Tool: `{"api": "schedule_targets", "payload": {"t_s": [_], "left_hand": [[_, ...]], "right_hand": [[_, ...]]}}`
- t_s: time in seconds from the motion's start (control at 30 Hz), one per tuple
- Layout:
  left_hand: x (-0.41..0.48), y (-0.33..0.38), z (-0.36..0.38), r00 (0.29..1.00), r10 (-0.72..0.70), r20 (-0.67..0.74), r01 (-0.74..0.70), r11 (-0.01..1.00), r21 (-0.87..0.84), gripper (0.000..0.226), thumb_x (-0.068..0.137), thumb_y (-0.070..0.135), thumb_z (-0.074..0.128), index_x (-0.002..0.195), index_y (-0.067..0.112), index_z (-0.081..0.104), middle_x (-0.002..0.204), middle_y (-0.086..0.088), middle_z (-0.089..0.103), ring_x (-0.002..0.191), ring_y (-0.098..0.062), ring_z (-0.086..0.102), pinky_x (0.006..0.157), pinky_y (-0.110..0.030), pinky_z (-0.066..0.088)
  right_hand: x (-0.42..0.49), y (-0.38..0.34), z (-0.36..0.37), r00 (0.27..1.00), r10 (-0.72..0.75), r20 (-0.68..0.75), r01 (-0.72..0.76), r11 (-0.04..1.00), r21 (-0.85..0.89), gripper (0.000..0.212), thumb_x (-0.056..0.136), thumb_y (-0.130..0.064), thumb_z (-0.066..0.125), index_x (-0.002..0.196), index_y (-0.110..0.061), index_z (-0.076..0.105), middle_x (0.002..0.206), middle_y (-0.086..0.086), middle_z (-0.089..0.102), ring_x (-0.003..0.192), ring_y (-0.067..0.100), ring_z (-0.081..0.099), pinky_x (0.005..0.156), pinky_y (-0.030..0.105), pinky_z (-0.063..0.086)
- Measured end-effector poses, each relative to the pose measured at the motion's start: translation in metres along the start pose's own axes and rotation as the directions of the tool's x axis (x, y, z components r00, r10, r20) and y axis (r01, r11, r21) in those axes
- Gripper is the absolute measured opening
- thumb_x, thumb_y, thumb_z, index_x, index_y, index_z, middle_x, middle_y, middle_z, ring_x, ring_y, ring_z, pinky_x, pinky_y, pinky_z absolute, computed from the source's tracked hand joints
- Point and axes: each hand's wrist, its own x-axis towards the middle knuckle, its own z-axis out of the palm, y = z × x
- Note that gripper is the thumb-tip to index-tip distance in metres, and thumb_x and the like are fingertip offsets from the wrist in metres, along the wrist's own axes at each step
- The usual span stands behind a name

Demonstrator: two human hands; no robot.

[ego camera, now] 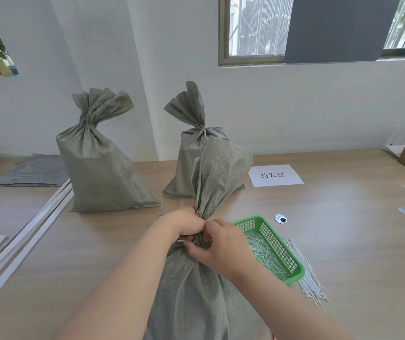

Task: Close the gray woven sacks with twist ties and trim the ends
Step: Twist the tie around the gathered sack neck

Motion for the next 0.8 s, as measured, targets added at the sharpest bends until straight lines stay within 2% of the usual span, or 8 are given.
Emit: {"api": "schedule_targets", "payload": {"t_s": [0.1, 0.2, 0.3, 0.37, 0.47, 0.53, 0.67, 0.8], "left_hand": [[-0.002, 0.0, 0.0, 1.0, 0.005, -0.022, -0.006, 1.0, -0.012, 0.035, 0.068, 0.022, 0.066, 0.097, 0.006, 0.074, 0.09, -0.012, 0.076, 0.078, -0.027, 0.068, 0.068, -0.036, 0.056], [-0.005, -0.001, 0.002, 1.0, 0.005, -0.028, -0.007, 0.997, -0.075, 0.007, 0.085, 0.019, 0.061, 0.088, 0.016, 0.066, 0.073, -0.003, 0.064, 0.06, -0.016, 0.056, 0.051, -0.021, 0.045], [-0.008, -0.004, 0.003, 0.997, 0.021, -0.068, -0.028, 0.994, -0.109, 0.005, 0.087, 0.021, 0.06, 0.082, 0.021, 0.059, 0.067, 0.0, 0.058, 0.051, -0.012, 0.046, 0.044, -0.017, 0.038], [-0.007, -0.01, 0.005, 0.992, 0.054, -0.115, -0.068, 0.99, -0.121, 0.005, 0.084, 0.027, 0.063, 0.084, 0.022, 0.062, 0.072, -0.001, 0.062, 0.058, -0.015, 0.052, 0.051, -0.02, 0.041], [-0.005, -0.025, 0.01, 0.971, 0.122, -0.204, -0.163, 0.967, -0.197, 0.044, 0.067, 0.055, 0.07, 0.099, 0.026, 0.073, 0.1, 0.005, 0.075, 0.095, -0.017, 0.068, 0.086, -0.032, 0.055], [-0.008, -0.033, 0.013, 0.957, 0.159, -0.244, -0.225, 0.936, -0.27, 0.052, 0.064, 0.06, 0.074, 0.105, 0.027, 0.073, 0.105, 0.006, 0.076, 0.104, -0.016, 0.068, 0.097, -0.039, 0.054], [-0.016, -0.042, 0.016, 0.946, 0.25, -0.205, -0.318, 0.839, -0.442, 0.016, 0.086, 0.026, 0.081, 0.092, 0.012, 0.076, 0.094, 0.001, 0.079, 0.093, -0.01, 0.071, 0.092, -0.033, 0.055], [-0.024, -0.05, 0.013, 0.929, 0.324, -0.178, -0.369, 0.79, -0.49, 0.013, 0.083, 0.022, 0.082, 0.081, 0.011, 0.076, 0.087, 0.001, 0.079, 0.085, -0.004, 0.071, 0.082, -0.021, 0.057]], "right_hand": [[-0.002, 0.002, 0.003, 0.995, -0.087, -0.05, 0.084, 0.994, -0.066, 0.034, 0.072, -0.045, 0.064, 0.061, -0.015, 0.051, 0.057, -0.001, 0.053, 0.047, 0.021, 0.051, 0.04, 0.027, 0.04], [-0.004, 0.006, 0.006, 0.99, -0.136, -0.047, 0.137, 0.991, 0.003, 0.025, 0.076, -0.029, 0.063, 0.061, -0.013, 0.05, 0.059, 0.001, 0.052, 0.051, 0.022, 0.051, 0.04, 0.03, 0.04], [-0.002, 0.004, 0.005, 0.998, -0.058, -0.009, 0.059, 0.983, 0.173, 0.021, 0.079, -0.02, 0.06, 0.061, -0.015, 0.048, 0.061, -0.005, 0.045, 0.053, 0.01, 0.041, 0.049, 0.024, 0.031], [-0.001, 0.005, 0.003, 0.999, 0.018, 0.039, -0.03, 0.946, 0.324, 0.024, 0.079, -0.014, 0.057, 0.059, -0.017, 0.044, 0.06, -0.01, 0.039, 0.054, 0.001, 0.035, 0.053, 0.021, 0.026], [-0.005, 0.009, 0.0, 0.975, 0.16, 0.154, -0.217, 0.829, 0.516, 0.029, 0.084, -0.001, 0.056, 0.059, -0.012, 0.045, 0.056, -0.01, 0.038, 0.054, 0.002, 0.033, 0.052, 0.022, 0.025], [-0.007, 0.011, -0.001, 0.946, 0.221, 0.236, -0.321, 0.735, 0.598, 0.032, 0.088, 0.0, 0.053, 0.059, -0.009, 0.044, 0.056, -0.006, 0.036, 0.056, 0.007, 0.032, 0.054, 0.028, 0.025], [-0.007, 0.011, 0.0, 0.892, 0.295, 0.343, -0.451, 0.517, 0.728, 0.037, 0.088, -0.016, 0.054, 0.06, -0.001, 0.036, 0.06, 0.005, 0.027, 0.06, 0.019, 0.021, 0.057, 0.035, 0.016], [-0.004, 0.008, 0.0, 0.827, 0.355, 0.436, -0.55, 0.343, 0.762, 0.038, 0.077, -0.025, 0.06, 0.056, -0.003, 0.038, 0.057, 0.008, 0.028, 0.057, 0.02, 0.018, 0.056, 0.035, 0.014]]}}
